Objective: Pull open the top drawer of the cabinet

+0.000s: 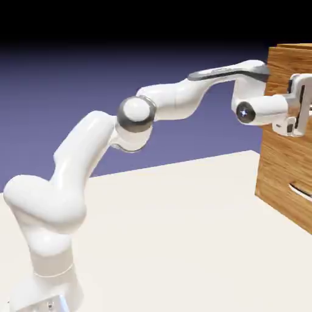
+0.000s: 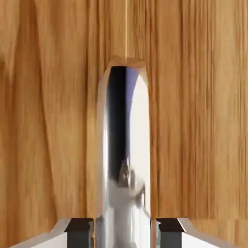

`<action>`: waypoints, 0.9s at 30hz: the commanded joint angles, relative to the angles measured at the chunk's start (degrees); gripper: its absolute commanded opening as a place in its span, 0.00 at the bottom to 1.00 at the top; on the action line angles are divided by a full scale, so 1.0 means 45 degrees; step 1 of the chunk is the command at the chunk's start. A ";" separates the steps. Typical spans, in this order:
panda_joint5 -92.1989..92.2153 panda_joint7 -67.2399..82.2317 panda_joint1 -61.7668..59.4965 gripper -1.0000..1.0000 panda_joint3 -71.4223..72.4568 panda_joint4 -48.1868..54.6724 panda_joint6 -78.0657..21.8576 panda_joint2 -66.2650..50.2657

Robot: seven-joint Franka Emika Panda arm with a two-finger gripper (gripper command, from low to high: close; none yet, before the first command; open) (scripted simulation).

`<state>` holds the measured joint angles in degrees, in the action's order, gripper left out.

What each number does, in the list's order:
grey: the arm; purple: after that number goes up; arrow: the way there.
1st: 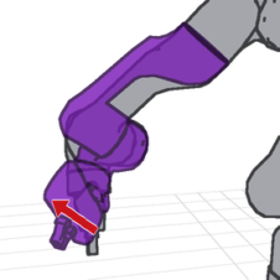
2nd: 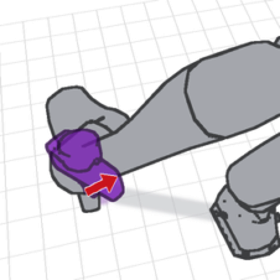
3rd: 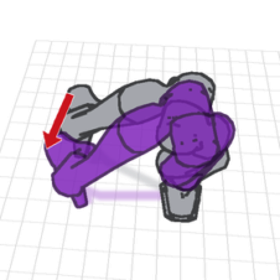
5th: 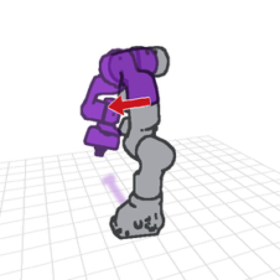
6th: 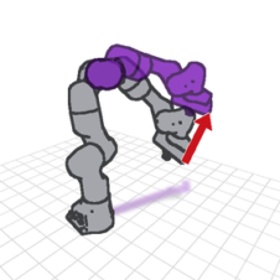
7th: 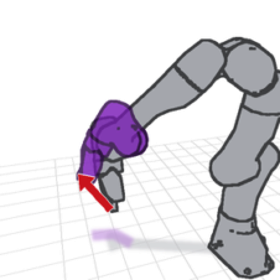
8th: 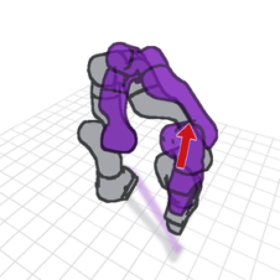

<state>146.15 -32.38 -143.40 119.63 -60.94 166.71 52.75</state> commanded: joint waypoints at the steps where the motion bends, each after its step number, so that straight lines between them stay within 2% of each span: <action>1: 0.0250 0.0323 0.0292 0.00 -0.0161 -0.0462 -0.0144 -0.0198; 17: 0.2512 0.4608 0.6154 0.00 -0.3816 -0.7810 -0.2093 -0.3673; 27: 0.2903 0.6033 1.0767 0.00 -0.7580 -1.1198 -0.2691 -0.4832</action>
<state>159.24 -5.22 -94.96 85.51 -111.34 154.56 31.00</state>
